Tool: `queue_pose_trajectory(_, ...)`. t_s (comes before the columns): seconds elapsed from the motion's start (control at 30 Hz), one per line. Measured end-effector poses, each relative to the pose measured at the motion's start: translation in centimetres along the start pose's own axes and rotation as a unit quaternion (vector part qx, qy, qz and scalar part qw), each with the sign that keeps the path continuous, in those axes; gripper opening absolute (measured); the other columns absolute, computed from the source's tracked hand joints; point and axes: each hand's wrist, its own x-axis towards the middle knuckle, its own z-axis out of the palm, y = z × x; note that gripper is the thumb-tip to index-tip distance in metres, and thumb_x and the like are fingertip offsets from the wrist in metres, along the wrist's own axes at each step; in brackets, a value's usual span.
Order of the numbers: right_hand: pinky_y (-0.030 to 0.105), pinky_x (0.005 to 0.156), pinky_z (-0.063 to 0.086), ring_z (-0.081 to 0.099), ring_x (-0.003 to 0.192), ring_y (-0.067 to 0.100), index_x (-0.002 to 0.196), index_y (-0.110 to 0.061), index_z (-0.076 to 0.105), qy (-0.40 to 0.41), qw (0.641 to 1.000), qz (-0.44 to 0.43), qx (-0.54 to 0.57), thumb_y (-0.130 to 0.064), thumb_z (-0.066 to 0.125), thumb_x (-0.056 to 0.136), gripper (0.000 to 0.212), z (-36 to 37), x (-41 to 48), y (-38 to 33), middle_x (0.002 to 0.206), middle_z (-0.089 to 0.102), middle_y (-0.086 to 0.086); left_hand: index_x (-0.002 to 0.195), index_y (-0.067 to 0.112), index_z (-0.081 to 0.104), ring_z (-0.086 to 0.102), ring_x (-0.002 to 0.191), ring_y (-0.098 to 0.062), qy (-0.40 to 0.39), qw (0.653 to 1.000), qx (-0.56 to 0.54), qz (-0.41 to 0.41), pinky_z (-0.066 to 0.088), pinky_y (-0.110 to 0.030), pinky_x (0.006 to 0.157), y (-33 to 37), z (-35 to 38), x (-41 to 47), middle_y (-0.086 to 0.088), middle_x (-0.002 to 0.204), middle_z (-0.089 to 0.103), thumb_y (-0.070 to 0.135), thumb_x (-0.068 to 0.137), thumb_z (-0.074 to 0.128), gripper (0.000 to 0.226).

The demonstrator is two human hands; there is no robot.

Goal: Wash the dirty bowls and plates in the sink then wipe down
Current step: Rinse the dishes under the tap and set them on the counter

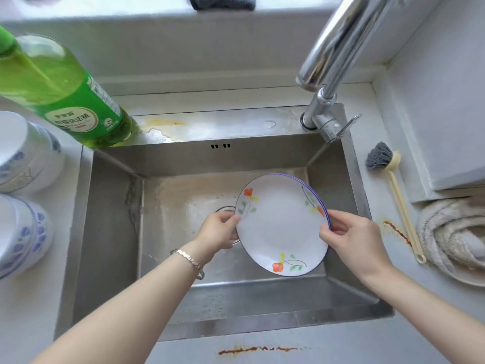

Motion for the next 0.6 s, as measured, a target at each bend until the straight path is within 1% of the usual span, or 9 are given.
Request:
queue_pose_trajectory(0.1, 0.004, 0.066, 0.045, 0.063, 0.067, 0.006, 0.086, -0.013, 0.073, 0.007, 0.998, -0.02, 0.065, 0.005, 0.063, 0.078, 0.023, 0.0, -2.3, -2.6, 0.076, 0.072, 0.003, 0.08, 0.023, 0.06, 0.063, 0.069, -0.021, 0.059, 0.997, -0.034, 0.04, 0.055, -0.033, 0.065, -0.3, -1.7, -2.4, -0.006, 0.079, 0.064, 0.017, 0.091, 0.058, 0.013)
queue_pose_trajectory(0.17, 0.003, 0.065, 0.046, 0.06, 0.064, -0.002, 0.085, -0.02, 0.072, 0.008, 0.995, -0.037, 0.095, 0.007, 0.062, 0.078, 0.03, 0.6, -3.5, -4.0, 0.07, 0.071, 0.0, 0.084, 0.016, 0.058, 0.063, 0.073, -0.022, 0.101, 0.989, -0.093, 0.048, 0.057, -0.031, 0.06, -0.7, -3.2, -3.8, -0.007, 0.08, 0.064, 0.01, 0.089, 0.061, 0.008)
queue_pose_trajectory(0.23, 0.005, 0.066, 0.046, 0.058, 0.062, -0.004, 0.089, -0.018, 0.073, 0.003, 0.99, -0.064, 0.125, 0.01, 0.061, 0.077, 0.033, 1.6, -4.7, -5.2, 0.08, 0.07, -0.002, 0.08, 0.011, 0.055, 0.062, 0.071, -0.022, 0.142, 0.978, -0.141, 0.049, 0.058, -0.027, 0.051, -0.9, -4.7, -4.8, -0.01, 0.077, 0.062, 0.004, 0.089, 0.059, 0.012)
queue_pose_trajectory(0.27, 0.006, 0.066, 0.046, 0.057, 0.061, -0.004, 0.092, -0.017, 0.073, -0.003, 0.989, -0.077, 0.13, 0.01, 0.061, 0.077, 0.033, 2.1, -5.2, -5.7, 0.079, 0.069, 0.0, 0.077, 0.009, 0.054, 0.062, 0.07, -0.022, 0.162, 0.975, -0.145, 0.051, 0.057, -0.027, 0.05, -1.0, -5.4, -5.2, -0.011, 0.077, 0.061, 0.003, 0.089, 0.059, 0.014)
queue_pose_trajectory(0.33, 0.006, 0.066, 0.045, 0.056, 0.06, -0.003, 0.098, -0.013, 0.073, -0.016, 0.987, -0.104, 0.122, 0.008, 0.062, 0.078, 0.031, 3.2, -6.0, -6.5, 0.068, 0.068, 0.001, 0.075, 0.008, 0.052, 0.063, 0.07, -0.023, 0.19, 0.97, -0.141, 0.059, 0.059, -0.03, 0.053, -1.2, -6.9, -5.9, -0.016, 0.08, 0.061, 0.002, 0.089, 0.058, 0.016)
queue_pose_trajectory(0.37, 0.006, 0.067, 0.044, 0.055, 0.061, -0.002, 0.102, -0.013, 0.072, -0.022, 0.986, -0.115, 0.121, 0.008, 0.061, 0.079, 0.033, 3.7, -6.2, -7.0, 0.07, 0.068, 0.002, 0.075, 0.008, 0.051, 0.063, 0.071, -0.025, 0.201, 0.968, -0.137, 0.066, 0.059, -0.033, 0.056, -1.3, -7.6, -6.4, -0.017, 0.082, 0.061, 0.002, 0.089, 0.058, 0.017)
queue_pose_trajectory(0.47, 0.01, 0.07, 0.042, 0.052, 0.065, 0.002, 0.1, -0.035, 0.067, -0.035, 0.98, -0.147, 0.128, 0.005, 0.059, 0.082, 0.044, 5.2, -6.9, -8.1, 0.077, 0.067, 0.008, 0.075, 0.011, 0.052, 0.062, 0.073, -0.025, 0.239, 0.961, -0.098, 0.095, 0.058, -0.036, 0.064, -1.6, -9.9, -7.3, -0.012, 0.079, 0.062, 0.006, 0.089, 0.058, 0.016)
queue_pose_trajectory(0.53, 0.005, 0.073, 0.042, 0.056, 0.067, -0.005, 0.105, -0.04, 0.061, -0.038, 0.978, -0.167, 0.122, 0.004, 0.059, 0.084, 0.049, 6.1, -7.2, -8.7, 0.081, 0.07, -0.009, 0.074, 0.015, 0.053, 0.061, 0.071, -0.022, 0.263, 0.955, -0.067, 0.118, 0.057, -0.037, 0.068, -1.6, -11.5, -7.9, -0.006, 0.074, 0.061, 0.01, 0.089, 0.06, 0.018)
queue_pose_trajectory(0.6, 0.0, 0.071, 0.039, 0.058, 0.067, -0.008, 0.115, -0.028, 0.061, -0.04, 0.976, -0.185, 0.106, 0.004, 0.057, 0.086, 0.043, 7.0, -7.5, -9.1, 0.073, 0.065, -0.028, 0.073, 0.018, 0.053, 0.063, 0.072, -0.025, 0.275, 0.949, -0.059, 0.143, 0.056, -0.044, 0.071, -1.5, -12.8, -8.5, -0.008, 0.074, 0.063, 0.012, 0.088, 0.061, 0.019)
